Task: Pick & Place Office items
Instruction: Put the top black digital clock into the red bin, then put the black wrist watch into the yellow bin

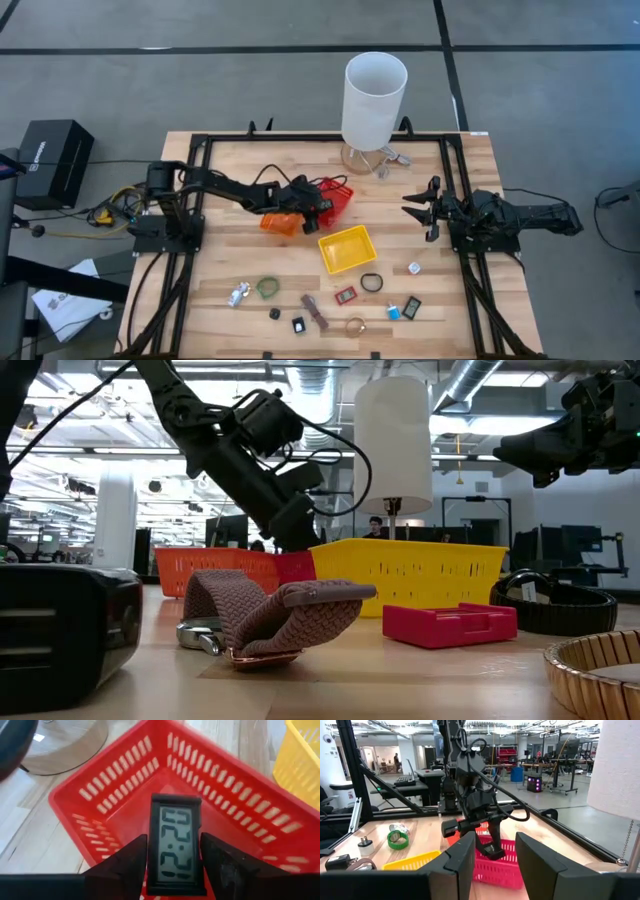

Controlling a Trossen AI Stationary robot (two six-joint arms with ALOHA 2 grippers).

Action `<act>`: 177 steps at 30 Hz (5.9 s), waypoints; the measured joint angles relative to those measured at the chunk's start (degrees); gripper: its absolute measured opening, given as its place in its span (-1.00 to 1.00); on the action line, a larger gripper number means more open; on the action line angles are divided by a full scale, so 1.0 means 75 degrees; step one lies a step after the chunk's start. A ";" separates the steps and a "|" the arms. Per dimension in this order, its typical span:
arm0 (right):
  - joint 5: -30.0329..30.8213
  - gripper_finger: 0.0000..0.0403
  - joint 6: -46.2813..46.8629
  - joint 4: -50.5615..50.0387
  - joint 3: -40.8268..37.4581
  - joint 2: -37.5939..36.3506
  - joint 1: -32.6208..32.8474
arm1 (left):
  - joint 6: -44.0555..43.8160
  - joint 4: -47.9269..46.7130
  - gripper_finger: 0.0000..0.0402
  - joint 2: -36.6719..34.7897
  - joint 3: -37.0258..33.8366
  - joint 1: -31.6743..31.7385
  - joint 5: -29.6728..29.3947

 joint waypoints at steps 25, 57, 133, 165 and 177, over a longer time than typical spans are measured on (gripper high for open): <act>-0.0003 -0.34 -0.0119 0.0000 0.0003 0.0009 0.0003 | -0.0045 0.0253 -0.04 -0.1710 -0.0018 -0.0282 -0.0029; 0.0786 -0.34 0.0060 0.2418 0.0000 0.0003 -0.0280 | -0.0673 0.0196 -0.21 -0.4872 -0.2046 -0.2224 -0.0034; -0.1321 -0.34 0.1908 -0.6593 0.8932 1.3379 0.3394 | -0.0673 0.0236 -0.23 -0.4867 -0.2057 -0.2224 -0.0003; -0.1209 0.11 -0.4202 -0.5866 0.8926 1.3610 0.3290 | -0.0673 0.0237 -0.23 -0.4867 -0.2069 -0.2224 -0.0029; -0.1649 0.02 -0.4406 -0.5507 0.8627 1.3610 0.3139 | -0.0674 0.0242 -0.23 -0.4867 -0.2069 -0.2224 0.0000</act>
